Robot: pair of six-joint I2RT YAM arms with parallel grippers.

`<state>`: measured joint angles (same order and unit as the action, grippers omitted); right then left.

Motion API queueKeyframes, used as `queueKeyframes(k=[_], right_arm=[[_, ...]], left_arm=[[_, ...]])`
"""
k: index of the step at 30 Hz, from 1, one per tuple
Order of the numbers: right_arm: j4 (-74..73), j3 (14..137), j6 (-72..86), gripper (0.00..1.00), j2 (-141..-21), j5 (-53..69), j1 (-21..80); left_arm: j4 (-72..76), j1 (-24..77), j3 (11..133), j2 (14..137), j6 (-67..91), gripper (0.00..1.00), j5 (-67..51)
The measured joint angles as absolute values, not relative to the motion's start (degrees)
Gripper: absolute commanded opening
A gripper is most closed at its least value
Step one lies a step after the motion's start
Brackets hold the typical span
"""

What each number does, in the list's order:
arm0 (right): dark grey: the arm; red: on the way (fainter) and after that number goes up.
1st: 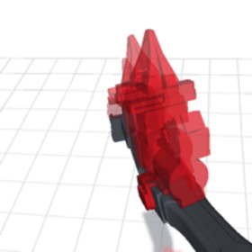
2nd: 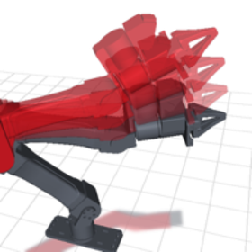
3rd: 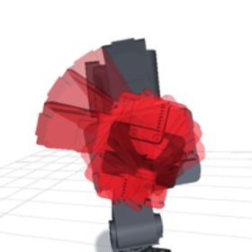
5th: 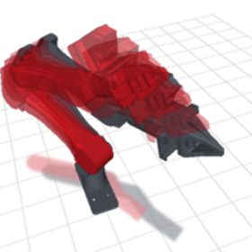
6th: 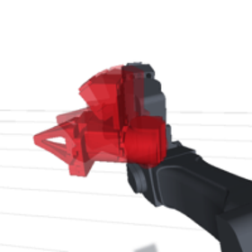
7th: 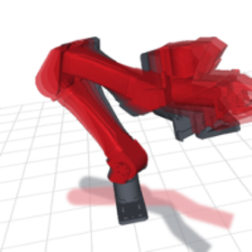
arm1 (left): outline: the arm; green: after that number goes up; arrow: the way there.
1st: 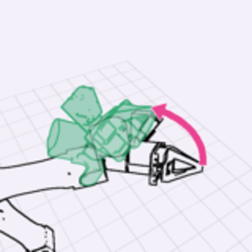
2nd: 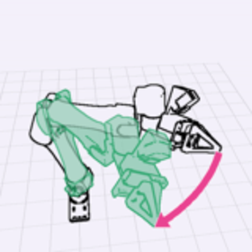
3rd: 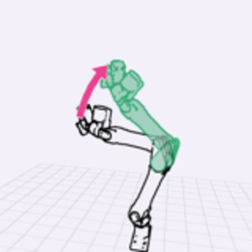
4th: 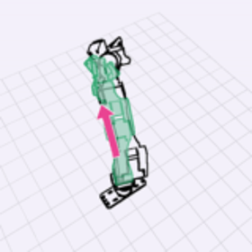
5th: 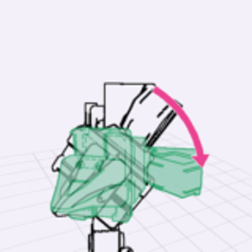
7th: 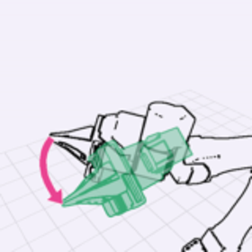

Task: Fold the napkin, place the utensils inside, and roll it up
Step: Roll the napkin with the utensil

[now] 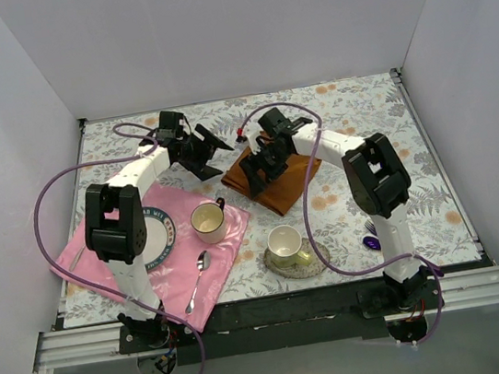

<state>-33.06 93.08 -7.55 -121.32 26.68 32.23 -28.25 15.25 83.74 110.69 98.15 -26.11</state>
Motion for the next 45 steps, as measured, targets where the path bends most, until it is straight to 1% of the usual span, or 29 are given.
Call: queueKeyframes(k=[3, 4, 6, 9, 10, 12, 13, 15, 16, 19, 21, 31, 36, 44, 45], right_arm=[[-34.57, 93.03, -7.33, 0.92, -120.44, 26.35, 32.10], [-34.72, 92.79, -7.20, 0.91, -119.92, 26.22, 32.10], [-35.07, 92.40, -6.76, 0.89, -118.72, 26.17, 31.97], [-35.16, 91.83, -5.67, 0.74, -116.20, 25.52, 31.57], [-34.50, 91.33, -5.10, 0.62, -115.24, 25.43, 31.33], [-33.54, 89.89, -3.68, 0.56, -113.40, 25.50, 30.17], [-32.91, 89.12, -2.74, 0.50, -112.84, 25.58, 29.32], [-31.22, 87.20, -0.89, 0.45, -112.33, 25.43, 27.16], [-30.26, 86.04, 0.05, 0.39, -112.33, 25.15, 26.00], [-28.51, 82.15, 2.04, 0.31, -112.40, 23.83, 22.87], [-28.08, 80.62, 2.85, 0.31, -112.73, 22.90, 21.43], [-23.90, 79.59, 4.23, 0.30, -114.96, 17.50, 20.97], [-22.17, 79.66, 5.15, 0.33, -115.63, 16.49, 20.36], [-22.09, 85.45, 5.48, 0.34, -119.61, 16.10, 19.97], [-22.13, 86.39, 5.28, 0.37, -120.25, 15.97, 19.92]], left_arm=[[-27.33, 15.20, 83.50, 110.69, 99.22, 0.65, -27.64], [-26.61, 15.20, 83.29, 110.69, 99.59, 0.61, -28.25], [-26.06, 15.25, 83.07, 110.69, 100.33, 0.56, -29.19], [-24.93, 15.55, 83.09, 110.72, 100.90, 0.45, -30.59], [-24.47, 15.68, 83.09, 110.80, 101.10, 0.42, -31.27], [-23.64, 16.14, 83.29, 111.39, 101.25, 0.35, -32.64], [-23.16, 16.51, 83.48, 112.03, 101.23, 0.33, -33.21], [-22.31, 17.32, 83.59, 113.32, 101.21, 0.32, -34.06], [-22.17, 17.54, 83.59, 113.95, 101.23, 0.31, -34.26], [-22.06, 18.35, 83.59, 115.90, 100.92, 0.29, -34.81], [-22.06, 18.50, 83.59, 117.08, 100.55, 0.27, -35.03], [-22.33, 18.22, 83.22, 117.99, 97.80, 0.26, -33.85], [-22.31, 18.11, 83.07, 120.05, 95.94, 0.25, -33.19], [-23.14, 17.78, 83.22, 122.69, 94.26, 0.25, -32.38], [-23.27, 17.74, 83.29, 122.74, 94.04, 0.25, -32.38]])
